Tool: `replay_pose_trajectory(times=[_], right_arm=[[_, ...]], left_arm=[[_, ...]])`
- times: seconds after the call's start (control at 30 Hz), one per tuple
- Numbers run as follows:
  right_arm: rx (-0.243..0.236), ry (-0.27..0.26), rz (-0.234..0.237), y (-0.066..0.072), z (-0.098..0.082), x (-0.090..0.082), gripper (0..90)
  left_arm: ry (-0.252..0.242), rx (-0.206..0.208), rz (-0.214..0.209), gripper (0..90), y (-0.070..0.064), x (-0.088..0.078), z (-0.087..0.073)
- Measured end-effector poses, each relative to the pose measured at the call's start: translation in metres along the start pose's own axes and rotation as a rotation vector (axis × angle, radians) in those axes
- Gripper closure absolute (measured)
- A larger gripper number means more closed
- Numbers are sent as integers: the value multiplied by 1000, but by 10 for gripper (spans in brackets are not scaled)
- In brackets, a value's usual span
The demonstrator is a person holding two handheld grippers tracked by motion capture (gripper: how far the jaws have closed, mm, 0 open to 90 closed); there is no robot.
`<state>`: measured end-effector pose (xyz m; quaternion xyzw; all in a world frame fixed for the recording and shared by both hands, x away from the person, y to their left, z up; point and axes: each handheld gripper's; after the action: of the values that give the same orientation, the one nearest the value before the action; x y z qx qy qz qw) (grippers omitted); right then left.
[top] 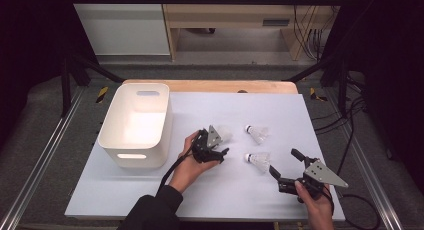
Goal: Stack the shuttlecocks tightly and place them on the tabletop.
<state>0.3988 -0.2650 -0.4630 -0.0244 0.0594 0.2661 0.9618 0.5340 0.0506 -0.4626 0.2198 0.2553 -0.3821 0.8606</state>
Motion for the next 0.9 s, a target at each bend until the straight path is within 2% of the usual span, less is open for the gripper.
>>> replay_pose_trajectory(times=[0.03,0.07,0.1,0.13,0.17,0.2,0.23,0.3,0.37,0.4,0.43,0.57,0.7,0.9], right_arm=[[8,2,3,0,0,-1,42],[8,2,3,0,0,-1,42],[11,1,4,0,0,-1,42],[11,1,4,0,0,-1,42],[7,-3,3,-1,0,-1,42],[10,-4,1,-1,-1,0,42],[15,-3,3,-1,-1,0,42],[14,-4,7,-2,0,0,43],[12,1,9,-2,0,0,43],[12,1,9,-2,0,0,43],[10,1,9,-1,0,0,43],[9,-2,8,-1,0,0,43],[10,0,1,-1,0,-1,43],[4,2,2,-1,0,-1,42]], left_arm=[[32,-69,9,286,13,10,0],[32,-69,9,311,13,10,0],[70,-127,4,318,23,17,-1],[70,-127,4,353,23,17,-1],[72,-143,1,353,26,19,-2],[79,-156,-6,400,28,21,-4],[87,-167,-16,410,29,23,-4],[95,-152,-27,464,29,23,-5],[116,-139,-59,529,26,25,-6],[115,-136,-62,529,23,25,-7],[111,-121,-60,590,21,24,-7],[98,-66,-80,619,11,20,-6],[78,-33,-103,628,0,9,-10],[42,-16,-154,630,-10,-21,-26]])
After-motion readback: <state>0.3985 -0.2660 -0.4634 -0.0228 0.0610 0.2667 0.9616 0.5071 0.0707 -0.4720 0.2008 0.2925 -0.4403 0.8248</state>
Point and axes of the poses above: each handheld gripper's, and its own axes: x roughly forward along the jaws, z roughly out of its top, y roughly to its left, and after that the axes turned 3 degrees about -z, right-handed
